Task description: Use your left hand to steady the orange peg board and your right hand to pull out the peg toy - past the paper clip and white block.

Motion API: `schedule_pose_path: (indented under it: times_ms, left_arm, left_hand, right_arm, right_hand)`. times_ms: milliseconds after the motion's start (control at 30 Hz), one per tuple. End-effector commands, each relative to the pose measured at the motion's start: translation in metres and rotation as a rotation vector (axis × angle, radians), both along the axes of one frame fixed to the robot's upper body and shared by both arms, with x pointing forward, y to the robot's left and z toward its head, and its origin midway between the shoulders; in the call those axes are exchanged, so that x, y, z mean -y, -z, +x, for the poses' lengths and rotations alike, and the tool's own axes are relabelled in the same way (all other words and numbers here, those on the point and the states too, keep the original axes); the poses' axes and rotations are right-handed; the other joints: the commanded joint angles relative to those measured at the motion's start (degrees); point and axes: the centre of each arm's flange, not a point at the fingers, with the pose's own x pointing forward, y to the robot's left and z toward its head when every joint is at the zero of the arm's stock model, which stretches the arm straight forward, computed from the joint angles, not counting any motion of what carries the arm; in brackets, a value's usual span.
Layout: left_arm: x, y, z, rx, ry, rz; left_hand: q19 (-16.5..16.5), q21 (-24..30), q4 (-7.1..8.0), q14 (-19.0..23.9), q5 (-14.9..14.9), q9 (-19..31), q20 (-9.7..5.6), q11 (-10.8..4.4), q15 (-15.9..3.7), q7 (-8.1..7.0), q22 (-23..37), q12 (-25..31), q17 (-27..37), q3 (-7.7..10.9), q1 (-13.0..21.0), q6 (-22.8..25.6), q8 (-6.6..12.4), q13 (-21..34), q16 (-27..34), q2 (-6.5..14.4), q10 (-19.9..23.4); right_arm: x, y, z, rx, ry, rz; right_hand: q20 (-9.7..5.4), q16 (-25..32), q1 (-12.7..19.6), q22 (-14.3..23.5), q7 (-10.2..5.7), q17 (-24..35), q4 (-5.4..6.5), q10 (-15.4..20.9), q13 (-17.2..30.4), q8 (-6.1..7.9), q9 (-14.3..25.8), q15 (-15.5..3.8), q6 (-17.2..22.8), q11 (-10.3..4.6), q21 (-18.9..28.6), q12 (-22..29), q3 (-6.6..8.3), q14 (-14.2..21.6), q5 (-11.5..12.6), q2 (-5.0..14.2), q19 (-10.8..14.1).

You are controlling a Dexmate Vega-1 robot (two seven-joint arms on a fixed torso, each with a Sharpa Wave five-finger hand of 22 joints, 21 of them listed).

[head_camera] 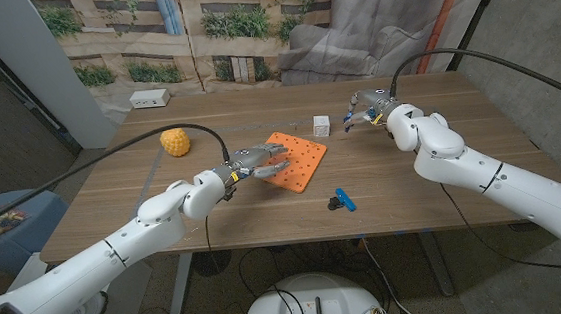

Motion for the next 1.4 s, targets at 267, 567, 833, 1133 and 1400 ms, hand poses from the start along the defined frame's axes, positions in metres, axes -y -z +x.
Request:
schedule_pose_path:
  times_ms: [267, 567, 833, 1133, 1400]
  left_arm:
    - [-0.030, -0.012, -0.003, 0.024, -0.082, -0.282]
    - [-0.042, -0.018, -0.003, 0.042, -0.109, -0.407]
    - [-0.052, -0.019, -0.005, 0.055, -0.116, -0.526]
    - [-0.059, -0.016, -0.006, 0.052, -0.124, -0.628]
    - [-0.062, -0.014, -0.006, 0.059, -0.127, -0.652]
  left_hand:
    - [0.56, 0.11, -0.09, 0.43, -0.10, 0.19, -5.21, 0.15, -1.78, 0.19, 0.19, 0.13, 0.01, 0.54, 0.51, 0.80, 0.27, -0.02, 0.04, 5.33, 0.39]
    - [0.71, 0.08, -0.18, 0.58, -0.12, 0.18, -5.12, 0.27, -1.75, 0.29, 0.18, 0.15, 0.00, 0.70, 0.56, 0.98, 0.24, -0.02, 0.06, 5.31, 0.50]
    - [0.91, 0.06, -0.32, 0.71, -0.12, 0.17, -5.06, 0.33, -1.66, 0.40, 0.17, 0.20, -0.03, 0.89, 0.65, 1.13, 0.19, -0.02, 0.05, 5.28, 0.70]
    - [0.99, -0.03, -0.53, 0.86, -0.14, 0.13, -5.31, 0.29, -1.48, 0.51, 0.16, 0.23, -0.05, 1.10, 0.76, 1.29, 0.10, -0.03, 0.03, 5.22, 0.90]
    - [0.97, -0.13, -0.70, 0.96, -0.16, 0.11, -5.37, 0.39, -1.38, 0.62, 0.15, 0.22, -0.07, 1.27, 0.84, 1.47, 0.05, -0.03, 0.01, 5.15, 0.99]
  right_arm:
    - [0.009, 0.004, 0.023, -0.019, 0.143, -0.103]
    - [0.020, 0.011, 0.036, -0.022, 0.166, -0.078]
    - [0.022, 0.016, 0.047, -0.032, 0.192, -0.075]
    - [0.024, 0.024, 0.058, -0.041, 0.218, -0.093]
    - [0.021, 0.027, 0.064, -0.042, 0.254, -0.157]
  right_hand:
    - [-0.43, -0.21, 1.57, 0.28, -1.91, 0.28, -0.44, -0.11, 0.12, 0.51, 1.22, -0.03, 0.83, -0.27, -0.05, -0.32, 0.04, 0.03, 0.53, 0.34, 0.69]
    - [-0.48, -0.22, 1.69, 0.29, -1.91, 0.29, -0.43, -0.28, 0.14, 0.42, 1.21, -0.05, 0.54, -0.26, -0.04, -0.40, -0.02, 0.05, 0.47, 0.31, 0.78]
    - [-0.55, -0.16, 1.67, 0.30, -1.91, 0.31, -0.37, -0.24, 0.15, 0.42, 1.21, -0.24, 0.46, -0.29, -0.04, -0.38, -0.14, 0.26, 0.39, 0.23, 0.86]
    - [-0.66, -0.11, 1.74, 0.31, -1.92, 0.33, -0.34, -0.13, 0.16, 0.45, 1.21, -0.33, 0.45, -0.31, -0.04, -0.34, -0.21, 0.44, 0.34, 0.23, 0.96]
    - [-0.76, 0.01, 1.91, 0.31, -1.91, 0.35, -0.37, 0.05, 0.17, 0.63, 1.22, -0.48, 0.78, -0.51, -0.01, -0.28, -0.26, 0.80, 0.30, 0.23, 1.13]
